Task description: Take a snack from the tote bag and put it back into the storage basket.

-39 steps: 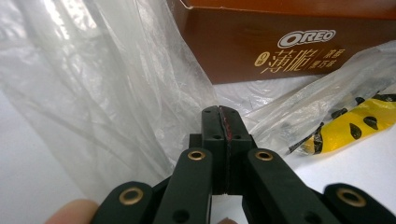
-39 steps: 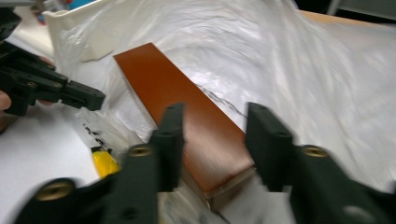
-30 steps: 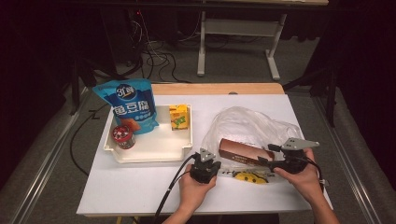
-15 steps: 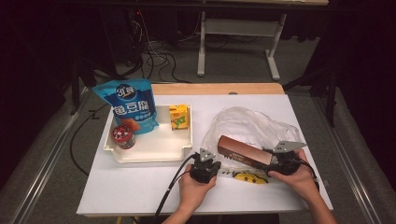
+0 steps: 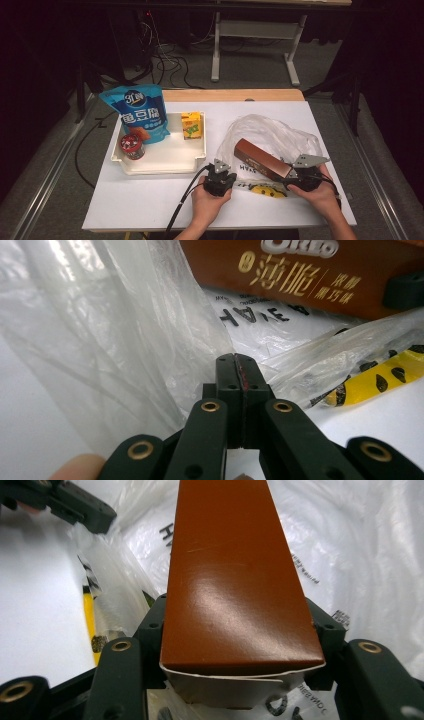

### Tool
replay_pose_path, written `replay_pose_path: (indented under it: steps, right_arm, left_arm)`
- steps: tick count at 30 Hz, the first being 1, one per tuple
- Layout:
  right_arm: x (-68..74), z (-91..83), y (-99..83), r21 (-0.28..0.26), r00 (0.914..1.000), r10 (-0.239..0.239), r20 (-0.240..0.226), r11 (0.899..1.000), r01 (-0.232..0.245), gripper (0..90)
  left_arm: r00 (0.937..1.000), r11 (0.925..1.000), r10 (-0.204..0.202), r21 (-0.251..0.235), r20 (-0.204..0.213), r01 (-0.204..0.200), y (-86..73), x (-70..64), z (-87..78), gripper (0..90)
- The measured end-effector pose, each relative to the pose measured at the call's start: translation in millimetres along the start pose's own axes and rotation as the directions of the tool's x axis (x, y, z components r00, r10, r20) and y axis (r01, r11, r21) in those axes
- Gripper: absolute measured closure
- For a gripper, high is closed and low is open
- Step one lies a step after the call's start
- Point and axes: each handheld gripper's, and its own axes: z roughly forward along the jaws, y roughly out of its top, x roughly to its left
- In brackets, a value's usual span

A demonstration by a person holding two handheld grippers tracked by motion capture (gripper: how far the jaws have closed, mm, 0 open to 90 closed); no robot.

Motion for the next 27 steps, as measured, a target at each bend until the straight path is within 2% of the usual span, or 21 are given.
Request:
replay_pose_path:
  steps: [10,16,19,22,23,25,27]
  right_arm:
    - [3.3,-21.2,15.1,-0.095,0.9994,0.025,0.023,0.995,-0.022,44.5]
    - [6.5,-27.4,25.5,-0.112,0.9993,0.023,0.03,0.994,-0.02,44.7]
    - [8.2,-28.4,27.2,-0.115,0.9993,0.024,0.027,0.993,-0.021,44.8]
    - [9.3,-31.9,29.0,-0.11,0.9995,0.019,0.025,0.994,-0.017,44.8]
    - [9.7,-32.9,29.2,-0.108,0.9994,0.022,0.026,0.994,-0.019,44.8]
    - [9.9,-35.8,29.6,-0.102,0.9991,0.025,0.035,0.995,-0.021,44.9]
    - [8.8,-38.1,29.0,-0.114,0.9993,0.032,0.02,0.993,-0.029,44.9]
  left_arm:
    - [0.9999,0.9999,0.012,0.009,-0.008,-0.012,0.3,-1.5,1.1,90.0]
    - [0.9999,0.9999,0.012,0.006,-0.007,-0.012,0.2,-1.6,0.4,90.0]
    - [0.9995,0.9996,-0.001,-0.027,0.031,0.002,0.0,2.0,-3.2,89.4]
    - [0.9979,0.9968,0.039,-0.071,0.051,-0.036,0.9,3.3,-13.3,81.9]
    - [0.9966,0.9946,0.05,-0.094,0.065,-0.044,2.2,3.3,-19.6,79.6]
    - [0.9952,0.9902,0.073,-0.124,0.065,-0.065,4.7,3.3,-29.5,74.9]
    - [0.992,0.9813,0.098,-0.173,0.079,-0.083,9.0,5.5,-43.3,69.6]
